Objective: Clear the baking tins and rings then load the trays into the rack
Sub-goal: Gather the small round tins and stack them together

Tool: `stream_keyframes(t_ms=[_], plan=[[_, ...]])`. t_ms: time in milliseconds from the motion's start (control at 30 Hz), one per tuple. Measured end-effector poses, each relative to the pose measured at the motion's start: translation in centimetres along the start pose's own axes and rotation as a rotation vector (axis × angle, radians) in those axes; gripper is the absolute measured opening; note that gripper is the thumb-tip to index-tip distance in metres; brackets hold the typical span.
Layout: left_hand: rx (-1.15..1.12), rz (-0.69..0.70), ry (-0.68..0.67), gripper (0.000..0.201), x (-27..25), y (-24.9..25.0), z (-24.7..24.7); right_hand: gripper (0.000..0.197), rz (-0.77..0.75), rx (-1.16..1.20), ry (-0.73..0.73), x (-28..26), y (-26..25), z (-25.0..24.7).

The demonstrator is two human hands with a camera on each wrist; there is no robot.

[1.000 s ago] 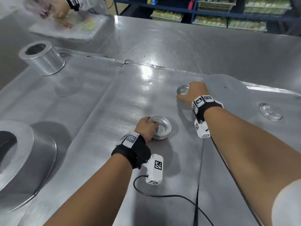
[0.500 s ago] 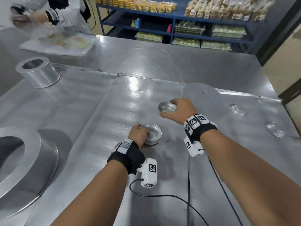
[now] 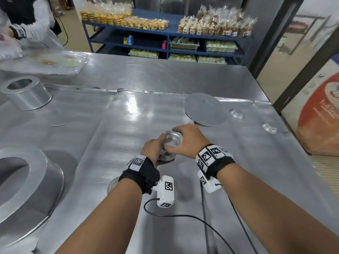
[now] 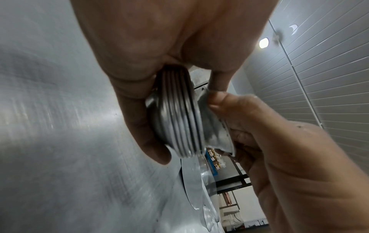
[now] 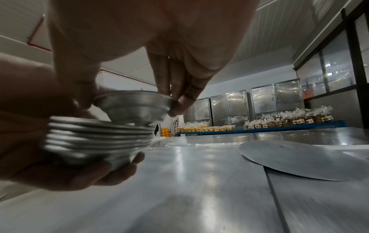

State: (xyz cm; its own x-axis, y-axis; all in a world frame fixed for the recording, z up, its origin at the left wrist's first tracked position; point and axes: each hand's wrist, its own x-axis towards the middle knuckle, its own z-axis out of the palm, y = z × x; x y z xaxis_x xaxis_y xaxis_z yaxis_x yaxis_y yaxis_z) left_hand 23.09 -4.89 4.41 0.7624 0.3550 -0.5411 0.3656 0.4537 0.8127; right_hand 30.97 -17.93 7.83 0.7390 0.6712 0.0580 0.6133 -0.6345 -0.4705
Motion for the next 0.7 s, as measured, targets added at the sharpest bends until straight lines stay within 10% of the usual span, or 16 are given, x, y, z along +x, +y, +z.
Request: stream_keyframes(t_ms=[200,700], plan=[[0.035,-0.007,-0.043,0.03,-2.0,-1.1,0.7,0.039,-0.004,0.001,0.002,-3.5,-0.5,0.1],[0.065,-0.052,-0.094,0.037,0.1,-4.0,8.6,0.07,0.075,0.15,-0.211,-6.4,9.5,-3.9]])
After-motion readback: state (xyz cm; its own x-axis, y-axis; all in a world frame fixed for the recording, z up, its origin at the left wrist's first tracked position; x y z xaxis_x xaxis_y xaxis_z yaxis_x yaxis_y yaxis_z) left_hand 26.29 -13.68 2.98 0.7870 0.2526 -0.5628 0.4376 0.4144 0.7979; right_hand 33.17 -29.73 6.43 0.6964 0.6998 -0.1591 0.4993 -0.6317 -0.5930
